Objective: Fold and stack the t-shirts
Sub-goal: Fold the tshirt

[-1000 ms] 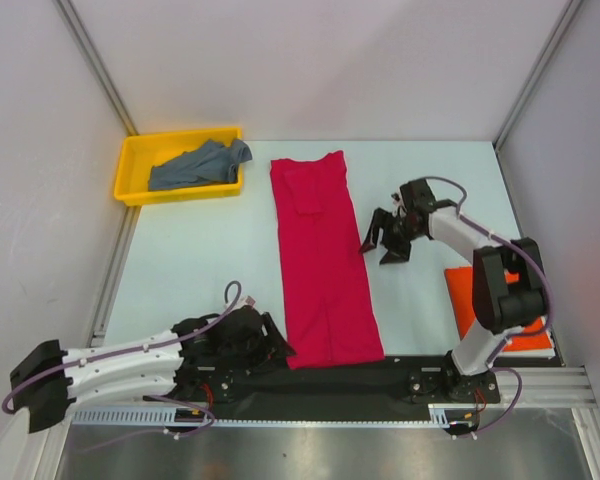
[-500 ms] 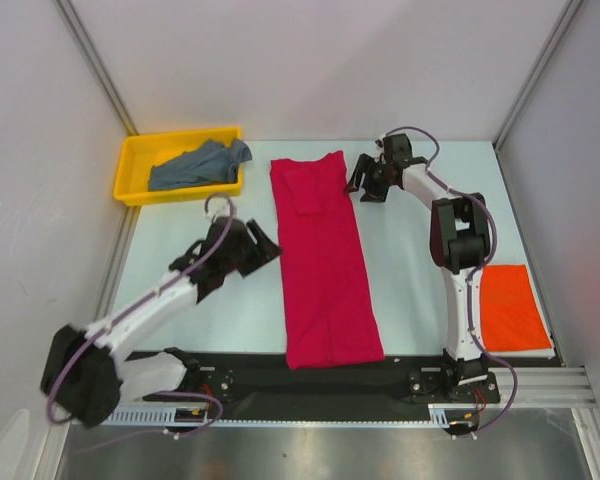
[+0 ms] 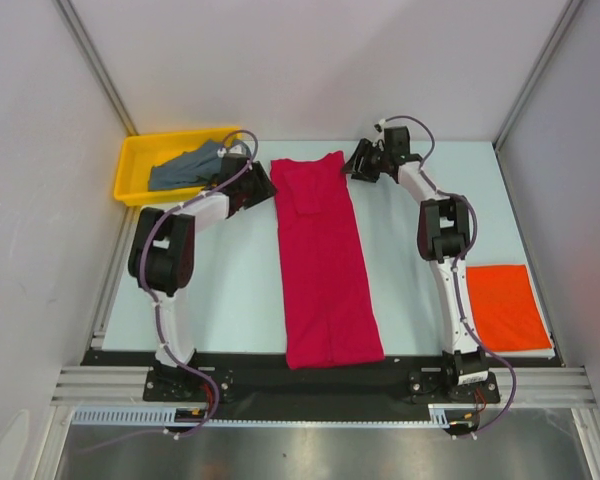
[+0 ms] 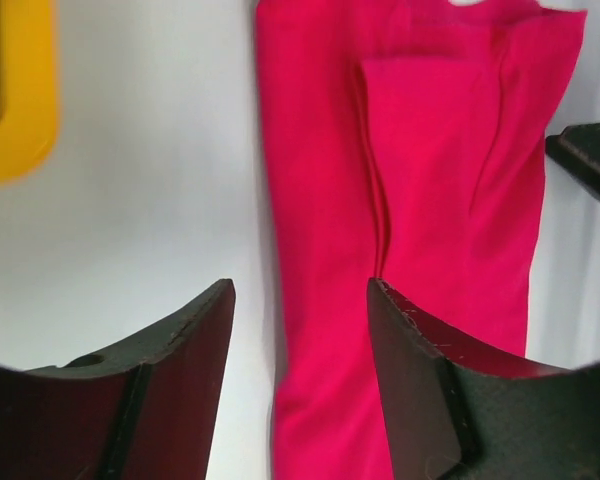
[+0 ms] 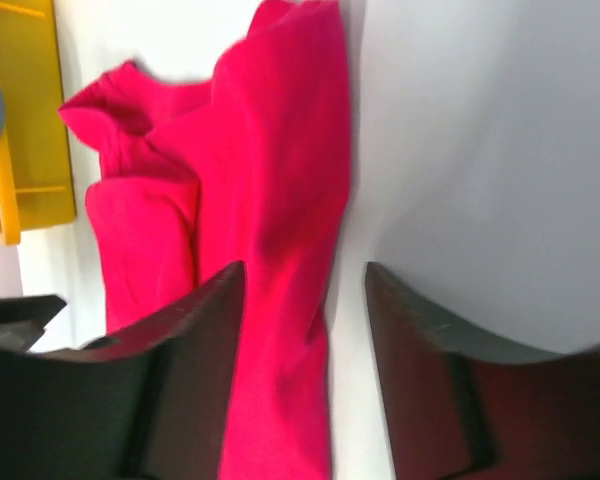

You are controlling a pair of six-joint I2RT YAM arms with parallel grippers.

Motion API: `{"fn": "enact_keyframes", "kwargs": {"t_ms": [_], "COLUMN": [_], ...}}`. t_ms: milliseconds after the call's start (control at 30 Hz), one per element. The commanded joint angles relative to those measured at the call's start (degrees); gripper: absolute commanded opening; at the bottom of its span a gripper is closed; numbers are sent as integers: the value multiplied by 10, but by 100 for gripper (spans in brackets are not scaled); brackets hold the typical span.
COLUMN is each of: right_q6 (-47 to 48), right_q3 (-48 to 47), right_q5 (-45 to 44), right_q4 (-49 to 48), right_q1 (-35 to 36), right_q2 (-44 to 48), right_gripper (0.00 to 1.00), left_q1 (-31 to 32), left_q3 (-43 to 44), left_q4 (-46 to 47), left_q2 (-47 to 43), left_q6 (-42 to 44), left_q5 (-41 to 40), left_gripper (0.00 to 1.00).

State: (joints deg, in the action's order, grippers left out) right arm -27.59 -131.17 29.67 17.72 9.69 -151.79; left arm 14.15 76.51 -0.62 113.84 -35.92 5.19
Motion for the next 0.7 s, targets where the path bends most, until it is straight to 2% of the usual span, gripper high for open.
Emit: {"fn": "enact_keyframes", "kwargs": {"t_ms": [0, 67, 333, 367, 433, 533, 667], "right_q6": [-16, -9, -62, -65, -58, -67, -93], "right_q3": [-64, -107, -109, -137, -170, -162, -163], "right_q5": [13, 14, 0, 5, 1, -1, 14], "right_q4": [-8, 7, -73, -74, -67, -99, -140], "right_q1": [-3, 3, 2, 4, 5, 9, 12], "right_q2": [-54, -80, -110, -119, -146, -150, -161], "right_gripper": [54, 54, 51, 46, 43, 41, 34], "left_q1": [3, 3, 0, 0, -4, -12, -23], "left_q3": [65, 70, 15, 13, 14, -14, -53], "left_q4": [49, 62, 37, 28, -12, -18, -18], "left_q2": [56, 63, -19, -25, -37, -71, -105], "left_q6": [18, 9, 29, 37, 51, 54, 51], "left_q5": [34, 52, 67, 68, 64, 69, 85], "left_gripper": [60, 57, 59, 59, 58, 58, 58]}}
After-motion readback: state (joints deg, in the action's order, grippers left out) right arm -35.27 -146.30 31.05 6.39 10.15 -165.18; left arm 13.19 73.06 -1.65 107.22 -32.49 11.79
